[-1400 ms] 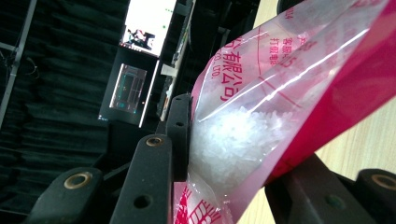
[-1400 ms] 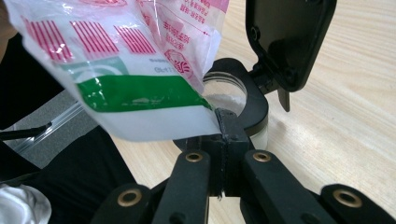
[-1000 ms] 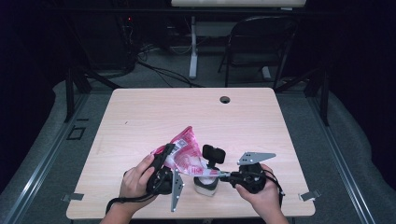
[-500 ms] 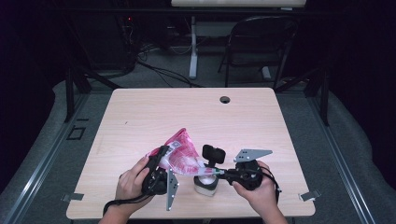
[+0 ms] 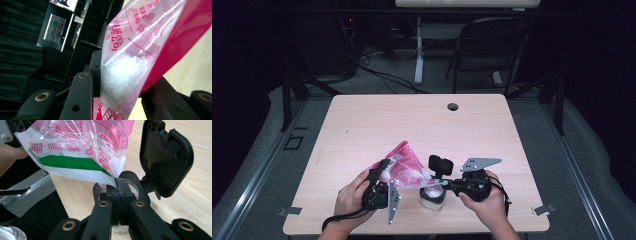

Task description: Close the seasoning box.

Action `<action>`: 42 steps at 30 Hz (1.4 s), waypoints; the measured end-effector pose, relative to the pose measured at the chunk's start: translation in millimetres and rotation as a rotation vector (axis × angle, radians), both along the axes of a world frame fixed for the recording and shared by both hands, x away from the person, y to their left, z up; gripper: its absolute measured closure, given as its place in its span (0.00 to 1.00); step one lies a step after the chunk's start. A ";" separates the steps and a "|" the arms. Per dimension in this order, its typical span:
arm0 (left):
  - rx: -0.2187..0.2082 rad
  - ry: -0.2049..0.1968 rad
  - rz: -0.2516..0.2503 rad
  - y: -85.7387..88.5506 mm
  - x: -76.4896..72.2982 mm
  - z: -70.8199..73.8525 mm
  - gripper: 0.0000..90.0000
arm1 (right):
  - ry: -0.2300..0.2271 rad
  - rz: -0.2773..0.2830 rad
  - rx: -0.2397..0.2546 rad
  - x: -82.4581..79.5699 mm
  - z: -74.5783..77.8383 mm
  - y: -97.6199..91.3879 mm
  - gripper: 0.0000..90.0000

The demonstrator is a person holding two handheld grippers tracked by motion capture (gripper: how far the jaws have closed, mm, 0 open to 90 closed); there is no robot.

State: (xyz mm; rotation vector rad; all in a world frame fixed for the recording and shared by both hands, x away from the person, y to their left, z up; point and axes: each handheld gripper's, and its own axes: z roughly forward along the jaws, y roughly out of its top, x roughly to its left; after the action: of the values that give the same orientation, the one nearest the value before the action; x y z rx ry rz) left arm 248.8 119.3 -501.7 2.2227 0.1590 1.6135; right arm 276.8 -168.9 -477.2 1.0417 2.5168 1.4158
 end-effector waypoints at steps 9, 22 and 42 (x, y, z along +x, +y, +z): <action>-0.049 0.067 0.013 7.8 6.3 -9.2 0.79 | 0.006 0.009 0.011 1.2 -0.3 2.7 1.00; -0.089 0.149 0.031 15.5 13.2 -20.1 0.79 | 0.026 0.043 0.008 1.8 -1.3 7.9 0.87; -0.122 0.197 0.035 19.5 15.8 -23.1 0.79 | 0.030 0.054 -0.011 4.0 -10.5 17.6 0.97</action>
State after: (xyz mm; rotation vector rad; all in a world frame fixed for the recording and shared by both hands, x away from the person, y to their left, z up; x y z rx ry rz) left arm 264.6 138.8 -524.8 2.2910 0.3429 1.3613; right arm 280.8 -151.3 -487.7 1.0085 2.5895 1.4081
